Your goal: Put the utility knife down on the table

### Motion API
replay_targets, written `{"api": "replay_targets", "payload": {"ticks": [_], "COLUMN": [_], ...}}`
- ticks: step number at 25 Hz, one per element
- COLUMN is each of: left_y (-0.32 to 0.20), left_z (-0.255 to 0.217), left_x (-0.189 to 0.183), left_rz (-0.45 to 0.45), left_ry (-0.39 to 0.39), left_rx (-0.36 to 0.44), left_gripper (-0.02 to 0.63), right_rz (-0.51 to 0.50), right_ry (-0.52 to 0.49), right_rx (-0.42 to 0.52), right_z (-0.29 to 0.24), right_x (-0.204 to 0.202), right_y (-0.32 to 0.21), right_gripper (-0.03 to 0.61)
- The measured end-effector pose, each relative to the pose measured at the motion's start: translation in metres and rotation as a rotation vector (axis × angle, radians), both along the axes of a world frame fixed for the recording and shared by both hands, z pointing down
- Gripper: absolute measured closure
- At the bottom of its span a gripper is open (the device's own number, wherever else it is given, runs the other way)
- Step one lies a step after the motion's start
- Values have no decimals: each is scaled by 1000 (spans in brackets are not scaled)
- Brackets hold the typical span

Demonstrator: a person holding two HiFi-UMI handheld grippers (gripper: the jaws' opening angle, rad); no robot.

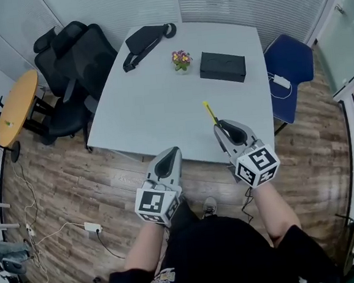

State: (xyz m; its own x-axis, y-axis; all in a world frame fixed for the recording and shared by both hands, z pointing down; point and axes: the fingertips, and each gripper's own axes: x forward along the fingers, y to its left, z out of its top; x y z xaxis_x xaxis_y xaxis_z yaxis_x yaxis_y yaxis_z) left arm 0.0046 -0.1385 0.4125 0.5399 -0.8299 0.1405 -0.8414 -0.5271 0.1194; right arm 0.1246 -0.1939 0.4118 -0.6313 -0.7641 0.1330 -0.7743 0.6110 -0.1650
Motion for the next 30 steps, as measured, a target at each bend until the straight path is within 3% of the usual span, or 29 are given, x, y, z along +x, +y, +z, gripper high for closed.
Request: {"api": "replay_targets", "payload": {"ticks": [17, 30], "left_y": [-90, -133], "left_z": [21, 59], "left_x": [-35, -55], "left_rz": [160, 269], "left_ry": [24, 14], "left_rx": [-30, -84], "left_gripper": [609, 608], "right_rz": [94, 148], "right_ry": [64, 141], "right_rx": [-56, -178], "right_z": [32, 96], "right_x": [-50, -80], "right_y": [-87, -146], "right_gripper": [508, 508]}}
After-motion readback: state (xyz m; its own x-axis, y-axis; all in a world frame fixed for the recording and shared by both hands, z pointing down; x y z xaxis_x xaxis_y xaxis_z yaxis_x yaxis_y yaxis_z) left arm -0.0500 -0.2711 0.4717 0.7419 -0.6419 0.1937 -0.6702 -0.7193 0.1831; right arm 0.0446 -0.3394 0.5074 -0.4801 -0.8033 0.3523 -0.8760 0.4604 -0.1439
